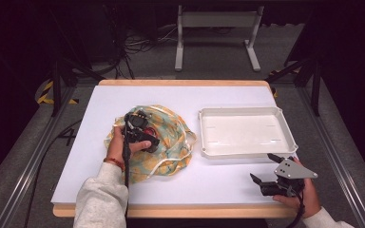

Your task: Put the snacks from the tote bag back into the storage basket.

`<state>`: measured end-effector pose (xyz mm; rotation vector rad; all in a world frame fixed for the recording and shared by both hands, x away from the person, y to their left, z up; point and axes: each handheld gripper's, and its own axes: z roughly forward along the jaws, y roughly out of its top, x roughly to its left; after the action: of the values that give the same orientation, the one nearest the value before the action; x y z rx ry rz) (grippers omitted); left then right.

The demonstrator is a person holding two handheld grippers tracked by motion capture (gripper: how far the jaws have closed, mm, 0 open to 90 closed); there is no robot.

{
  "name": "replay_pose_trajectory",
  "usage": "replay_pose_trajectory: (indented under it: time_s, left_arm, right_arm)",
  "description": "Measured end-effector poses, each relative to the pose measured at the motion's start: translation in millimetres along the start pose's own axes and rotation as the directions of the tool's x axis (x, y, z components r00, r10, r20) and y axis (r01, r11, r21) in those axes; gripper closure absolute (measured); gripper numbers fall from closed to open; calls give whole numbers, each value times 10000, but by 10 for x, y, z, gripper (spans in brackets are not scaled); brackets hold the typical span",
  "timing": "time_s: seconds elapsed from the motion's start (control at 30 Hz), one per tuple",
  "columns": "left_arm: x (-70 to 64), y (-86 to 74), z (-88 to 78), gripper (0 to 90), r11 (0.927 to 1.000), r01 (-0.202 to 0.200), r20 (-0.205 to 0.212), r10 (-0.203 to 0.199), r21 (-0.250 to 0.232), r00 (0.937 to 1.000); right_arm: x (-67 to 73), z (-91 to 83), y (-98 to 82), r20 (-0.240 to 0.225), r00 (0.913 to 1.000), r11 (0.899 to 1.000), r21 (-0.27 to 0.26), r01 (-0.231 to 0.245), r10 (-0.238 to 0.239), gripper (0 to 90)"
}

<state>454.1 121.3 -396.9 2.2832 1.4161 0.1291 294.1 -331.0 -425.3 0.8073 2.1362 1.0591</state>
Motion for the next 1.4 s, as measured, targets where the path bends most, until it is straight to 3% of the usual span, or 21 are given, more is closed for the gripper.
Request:
replay_pose_trajectory:
  time_s: [0.17,0.47,0.63,0.77,0.93,1.07,1.17,1.23,1.27,1.3,1.4]
  left_arm:
    - [-6,-39,-45,209,9983,455,81,-452,-355,9989]
    - [4,-99,-127,226,9984,119,170,-110,-553,9998]
    - [-3,-105,-159,248,9971,-72,-147,61,-755,9999]
    - [-29,-75,-142,249,9937,532,-564,-590,-991,9967]
    - [-79,-31,-124,250,9943,508,-457,-553,-933,9974]
    - [-128,17,-119,250,9952,522,-654,-577,-833,9962]
    - [-105,32,-150,251,9898,1008,-623,-1074,-1010,9923]
    - [-92,44,-179,251,9881,1112,-627,-1183,-1067,9910]
    - [-78,64,-235,250,9825,1375,-656,-1465,-1254,9870]
    - [-78,64,-235,251,9825,1375,-656,-1465,-1254,9870]
    - [-84,105,-339,251,9672,1895,-781,-2048,-1689,9757]
  right_arm:
    - [4,5,4,-57,10000,10000,4,38,-38,101]
    - [-2,0,3,-57,10000,10000,-1,19,-19,100]
    - [-8,-6,5,17,10000,10000,-50,-37,37,99]
    - [-3,-5,13,-6,10000,10000,-73,-27,27,99]
    - [3,-11,22,30,10000,10000,-95,3,-3,99]
    - [2,-14,31,64,10000,9999,-144,-16,17,99]
    - [-1,-14,35,118,9999,9999,-148,-47,49,99]
    - [-4,-17,37,117,9999,9998,-160,-77,79,99]
    - [-11,-20,36,144,9999,9998,-188,-53,56,99]
    - [-11,-20,36,144,9999,9998,-188,-53,56,99]
    - [-10,-12,38,131,9999,9998,-174,-64,66,99]
